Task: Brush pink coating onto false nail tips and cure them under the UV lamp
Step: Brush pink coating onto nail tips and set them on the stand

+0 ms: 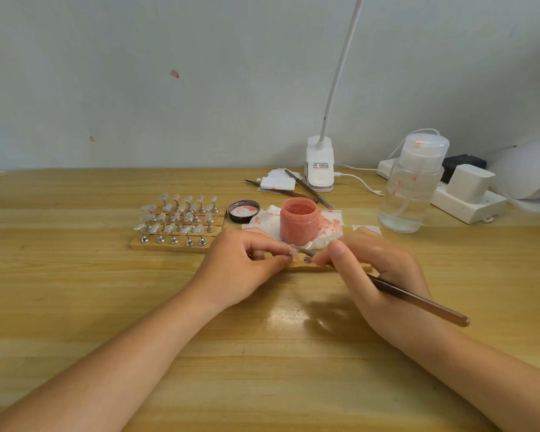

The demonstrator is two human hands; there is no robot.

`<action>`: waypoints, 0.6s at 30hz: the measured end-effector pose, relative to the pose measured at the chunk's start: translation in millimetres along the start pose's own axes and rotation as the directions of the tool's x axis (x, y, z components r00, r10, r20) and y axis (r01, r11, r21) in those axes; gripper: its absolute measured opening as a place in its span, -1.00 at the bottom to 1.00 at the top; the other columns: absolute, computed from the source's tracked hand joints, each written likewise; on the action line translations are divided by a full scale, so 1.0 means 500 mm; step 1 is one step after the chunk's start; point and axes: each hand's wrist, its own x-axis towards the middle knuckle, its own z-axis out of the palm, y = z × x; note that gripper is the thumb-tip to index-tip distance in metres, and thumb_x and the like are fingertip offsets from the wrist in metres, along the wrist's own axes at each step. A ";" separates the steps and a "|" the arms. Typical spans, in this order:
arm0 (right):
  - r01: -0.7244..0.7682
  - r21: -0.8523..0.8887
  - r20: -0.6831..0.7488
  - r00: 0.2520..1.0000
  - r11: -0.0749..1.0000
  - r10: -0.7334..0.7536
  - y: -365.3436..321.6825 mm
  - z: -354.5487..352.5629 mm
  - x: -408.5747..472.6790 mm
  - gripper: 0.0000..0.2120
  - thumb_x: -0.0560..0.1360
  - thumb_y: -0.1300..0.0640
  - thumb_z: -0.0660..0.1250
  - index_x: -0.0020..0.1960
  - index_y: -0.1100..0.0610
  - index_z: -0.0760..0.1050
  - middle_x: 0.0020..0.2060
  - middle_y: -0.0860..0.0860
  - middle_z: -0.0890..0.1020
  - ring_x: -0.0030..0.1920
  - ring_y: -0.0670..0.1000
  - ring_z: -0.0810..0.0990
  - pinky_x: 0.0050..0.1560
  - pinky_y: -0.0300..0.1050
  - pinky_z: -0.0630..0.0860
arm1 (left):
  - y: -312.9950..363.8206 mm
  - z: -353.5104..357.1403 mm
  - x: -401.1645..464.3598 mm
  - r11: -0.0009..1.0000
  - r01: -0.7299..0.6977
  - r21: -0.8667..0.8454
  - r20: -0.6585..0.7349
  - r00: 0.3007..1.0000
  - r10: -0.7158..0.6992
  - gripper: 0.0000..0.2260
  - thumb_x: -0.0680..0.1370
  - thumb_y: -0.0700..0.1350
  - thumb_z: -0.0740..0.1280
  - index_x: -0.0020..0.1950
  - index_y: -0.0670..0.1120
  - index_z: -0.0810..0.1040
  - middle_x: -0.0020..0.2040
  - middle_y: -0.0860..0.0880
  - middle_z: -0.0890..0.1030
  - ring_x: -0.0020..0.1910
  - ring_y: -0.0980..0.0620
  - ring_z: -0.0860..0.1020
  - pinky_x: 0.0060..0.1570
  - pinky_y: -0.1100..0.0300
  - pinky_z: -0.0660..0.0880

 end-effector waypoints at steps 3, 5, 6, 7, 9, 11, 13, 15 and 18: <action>-0.037 0.022 0.032 0.999 0.999 0.036 0.002 -0.001 -0.001 -0.65 0.50 -0.07 0.13 -0.29 0.01 0.61 -0.35 -0.22 0.58 -0.23 -0.20 0.56 -0.16 -0.31 0.41 | 0.000 0.001 0.000 1.000 0.004 -0.006 -0.001 1.000 -0.004 -0.80 0.37 -0.29 0.45 -0.18 0.02 0.65 -0.22 -0.27 0.60 -0.46 0.19 0.33 -0.39 0.38 0.27; -0.046 0.038 0.028 0.999 0.998 0.045 0.001 -0.001 -0.004 -0.62 0.50 -0.08 0.11 -0.32 0.01 0.59 -0.38 -0.19 0.59 -0.25 -0.17 0.57 -0.17 -0.23 0.43 | -0.001 0.001 0.000 1.000 0.006 -0.013 -0.003 1.000 -0.006 -0.80 0.37 -0.30 0.45 -0.20 0.02 0.65 -0.22 -0.26 0.60 -0.46 0.18 0.32 -0.39 0.37 0.26; -0.032 0.026 0.014 0.999 0.999 0.032 -0.001 -0.001 -0.003 -0.63 0.51 -0.07 0.11 -0.31 0.01 0.59 -0.37 -0.20 0.58 -0.24 -0.18 0.56 -0.17 -0.26 0.42 | -0.001 0.002 0.000 1.000 0.010 -0.018 -0.002 1.000 -0.010 -0.81 0.37 -0.30 0.45 -0.19 0.00 0.65 -0.22 -0.25 0.61 -0.47 0.18 0.32 -0.39 0.38 0.26; -0.019 0.008 0.005 1.000 1.000 0.019 -0.002 0.000 -0.001 -0.66 0.51 -0.06 0.12 -0.28 0.00 0.59 -0.35 -0.23 0.57 -0.23 -0.20 0.55 -0.16 -0.31 0.41 | 0.000 0.002 0.000 1.000 0.014 -0.021 0.000 1.000 -0.014 -0.83 0.37 -0.29 0.45 -0.18 -0.03 0.66 -0.23 -0.24 0.61 -0.47 0.19 0.32 -0.39 0.39 0.26; -0.022 -0.011 0.016 1.000 1.000 0.023 -0.002 0.001 0.001 -0.71 0.50 -0.06 0.13 -0.27 -0.05 0.56 -0.33 -0.26 0.56 -0.21 -0.23 0.53 -0.16 -0.38 0.38 | 0.000 0.002 0.000 1.000 0.017 -0.024 0.003 1.000 -0.017 -0.84 0.37 -0.29 0.45 -0.17 -0.03 0.66 -0.25 -0.20 0.61 -0.47 0.17 0.31 -0.39 0.37 0.26; -0.048 0.018 0.041 0.998 0.999 0.047 0.000 0.000 0.000 -0.66 0.50 -0.09 0.11 -0.32 -0.05 0.56 -0.38 -0.22 0.57 -0.24 -0.20 0.55 -0.17 -0.33 0.40 | 0.000 0.002 0.000 1.000 0.014 -0.024 0.004 1.000 -0.014 -0.80 0.38 -0.29 0.45 -0.22 0.03 0.65 -0.26 -0.16 0.61 -0.45 0.14 0.30 -0.40 0.33 0.26; -0.041 0.024 0.029 0.999 0.999 0.040 0.000 -0.001 -0.002 -0.61 0.51 -0.09 0.10 -0.32 0.01 0.59 -0.39 -0.21 0.57 -0.26 -0.18 0.55 -0.19 -0.28 0.41 | 0.000 0.001 0.001 1.000 0.011 -0.021 0.004 1.000 -0.011 -0.78 0.38 -0.29 0.45 -0.24 0.06 0.64 -0.24 -0.22 0.60 -0.44 0.14 0.31 -0.38 0.33 0.27; -0.011 -0.010 0.005 1.000 1.000 0.011 0.000 0.000 0.001 -0.64 0.51 -0.05 0.13 -0.27 0.04 0.61 -0.34 -0.25 0.56 -0.24 -0.21 0.53 -0.19 -0.34 0.39 | 0.000 0.001 0.001 1.000 0.006 -0.013 0.011 1.000 -0.006 -0.80 0.38 -0.28 0.45 -0.22 0.05 0.65 -0.23 -0.27 0.59 -0.43 0.16 0.31 -0.38 0.33 0.27; -0.047 0.017 0.031 0.998 0.999 0.047 0.001 0.000 -0.001 -0.63 0.50 -0.08 0.11 -0.31 0.00 0.59 -0.37 -0.23 0.57 -0.24 -0.21 0.54 -0.19 -0.35 0.39 | -0.001 0.001 0.001 1.000 0.000 -0.012 0.011 1.000 0.000 -0.79 0.38 -0.28 0.45 -0.23 0.05 0.64 -0.22 -0.29 0.59 -0.43 0.16 0.32 -0.39 0.35 0.27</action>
